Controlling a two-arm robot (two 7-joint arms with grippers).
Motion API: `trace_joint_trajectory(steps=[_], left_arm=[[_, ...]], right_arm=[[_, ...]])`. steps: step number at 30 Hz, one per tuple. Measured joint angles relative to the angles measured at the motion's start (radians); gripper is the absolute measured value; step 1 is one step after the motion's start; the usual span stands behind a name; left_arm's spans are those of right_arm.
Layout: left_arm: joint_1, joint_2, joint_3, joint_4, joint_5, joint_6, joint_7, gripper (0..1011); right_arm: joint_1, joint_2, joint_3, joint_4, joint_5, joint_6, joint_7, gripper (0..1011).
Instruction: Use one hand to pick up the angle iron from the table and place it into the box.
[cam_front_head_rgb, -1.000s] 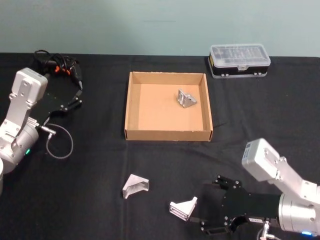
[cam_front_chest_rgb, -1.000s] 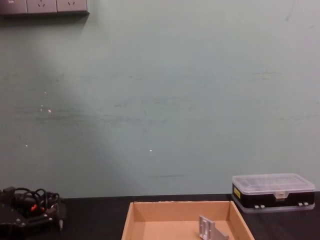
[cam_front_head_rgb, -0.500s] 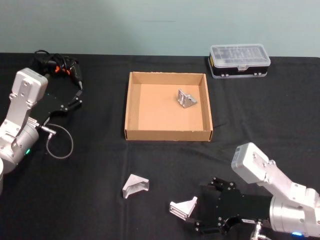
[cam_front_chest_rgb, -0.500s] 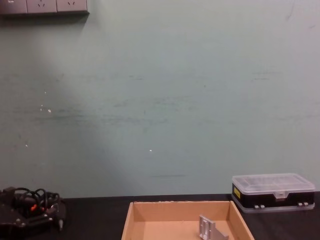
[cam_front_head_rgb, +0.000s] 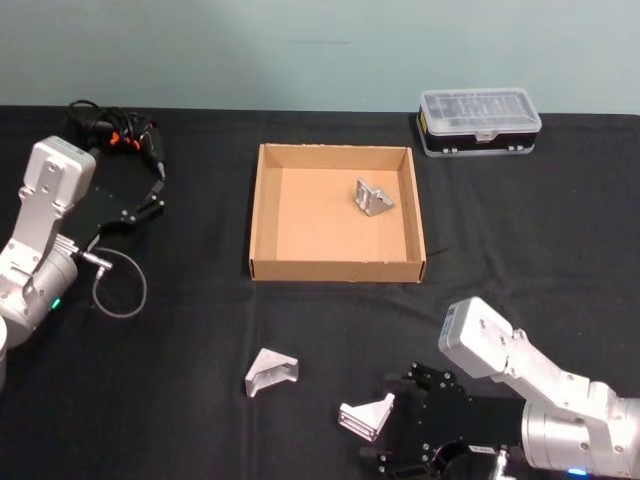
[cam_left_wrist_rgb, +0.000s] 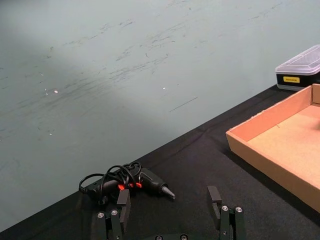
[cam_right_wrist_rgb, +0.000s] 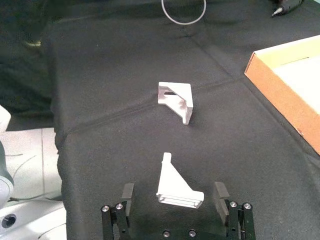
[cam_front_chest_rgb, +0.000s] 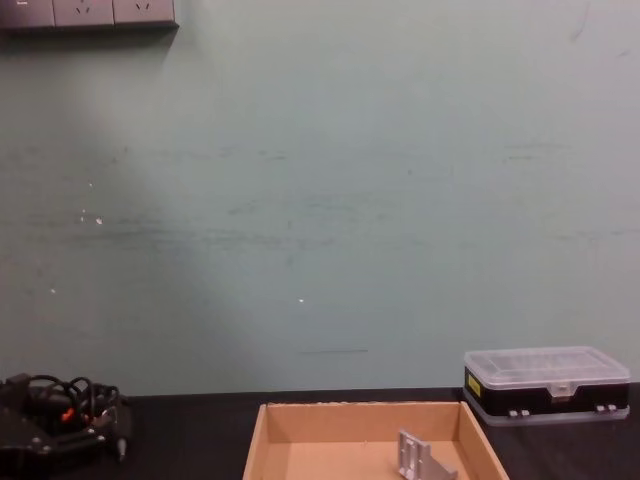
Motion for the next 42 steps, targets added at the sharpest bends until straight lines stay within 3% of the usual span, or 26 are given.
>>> trace_joint_trajectory(steps=[20,25,37,42], left_arm=[[0.000,0.000,0.000,0.000,0.000,0.000,0.000,1000],[0.000,0.000,0.000,0.000,0.000,0.000,0.000,1000],[0.000,0.000,0.000,0.000,0.000,0.000,0.000,1000],[0.000,0.000,0.000,0.000,0.000,0.000,0.000,1000]], right_arm=[[0.011,-0.031,-0.010,0.024,-0.035,0.006,0.008,997],[0.011,-0.038,-0.010,0.027,-0.039,0.006,0.008,909],[0.012,-0.043,-0.010,0.027,-0.044,0.007,0.012,528],[0.013,-0.045,-0.009,0.027,-0.046,0.007,0.012,520]])
